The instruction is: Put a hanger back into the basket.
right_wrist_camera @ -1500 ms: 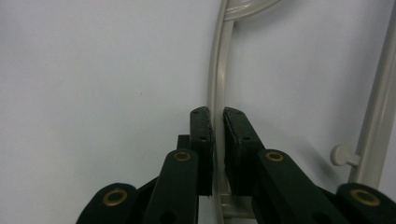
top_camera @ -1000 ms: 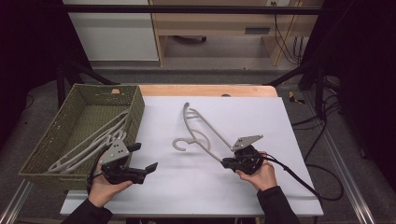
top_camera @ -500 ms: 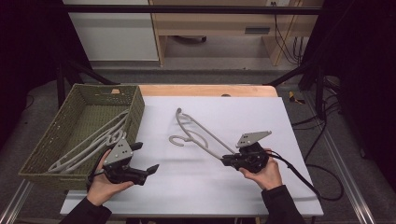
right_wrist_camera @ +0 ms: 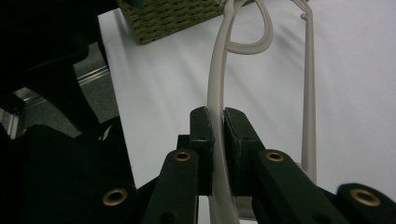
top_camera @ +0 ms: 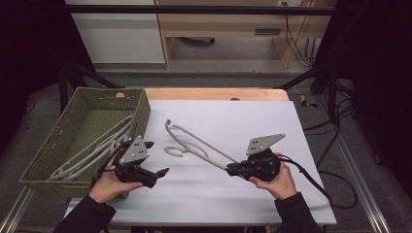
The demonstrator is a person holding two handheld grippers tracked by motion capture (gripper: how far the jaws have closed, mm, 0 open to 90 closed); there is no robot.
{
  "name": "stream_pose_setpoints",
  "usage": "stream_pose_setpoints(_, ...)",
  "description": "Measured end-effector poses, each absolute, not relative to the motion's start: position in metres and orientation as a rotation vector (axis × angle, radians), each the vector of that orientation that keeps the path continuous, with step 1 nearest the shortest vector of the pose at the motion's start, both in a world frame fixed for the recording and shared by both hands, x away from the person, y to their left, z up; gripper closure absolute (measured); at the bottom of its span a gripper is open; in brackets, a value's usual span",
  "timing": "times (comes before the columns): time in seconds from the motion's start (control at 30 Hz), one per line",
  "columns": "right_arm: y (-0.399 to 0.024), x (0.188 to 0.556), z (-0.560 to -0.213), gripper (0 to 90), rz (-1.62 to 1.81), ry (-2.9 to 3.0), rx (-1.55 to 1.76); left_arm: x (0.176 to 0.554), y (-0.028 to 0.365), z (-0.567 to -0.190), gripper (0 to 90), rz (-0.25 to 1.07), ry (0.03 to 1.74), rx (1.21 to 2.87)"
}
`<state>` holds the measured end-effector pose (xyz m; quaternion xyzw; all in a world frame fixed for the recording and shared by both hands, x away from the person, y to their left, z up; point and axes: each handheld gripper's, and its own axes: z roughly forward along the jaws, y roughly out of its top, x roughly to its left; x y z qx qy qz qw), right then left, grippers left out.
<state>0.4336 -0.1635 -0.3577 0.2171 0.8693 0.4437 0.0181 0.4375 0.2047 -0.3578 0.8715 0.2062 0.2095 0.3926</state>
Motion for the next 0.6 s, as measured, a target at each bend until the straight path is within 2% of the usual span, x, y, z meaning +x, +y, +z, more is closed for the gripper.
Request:
stream_pose_setpoints(0.43, -0.162, 0.422, -0.350, 82.4, 1.467, 2.747, 0.574, 0.460, 0.196, -0.366, 11.7, 0.553, 0.417, 2.330)
stream_pose_setpoints(0.6, -0.162, 0.419, -0.349, 82.4, 1.489, 2.767, 0.543, 0.460, 0.195, -0.370, 21.4, 0.611, 0.347, 2.336)
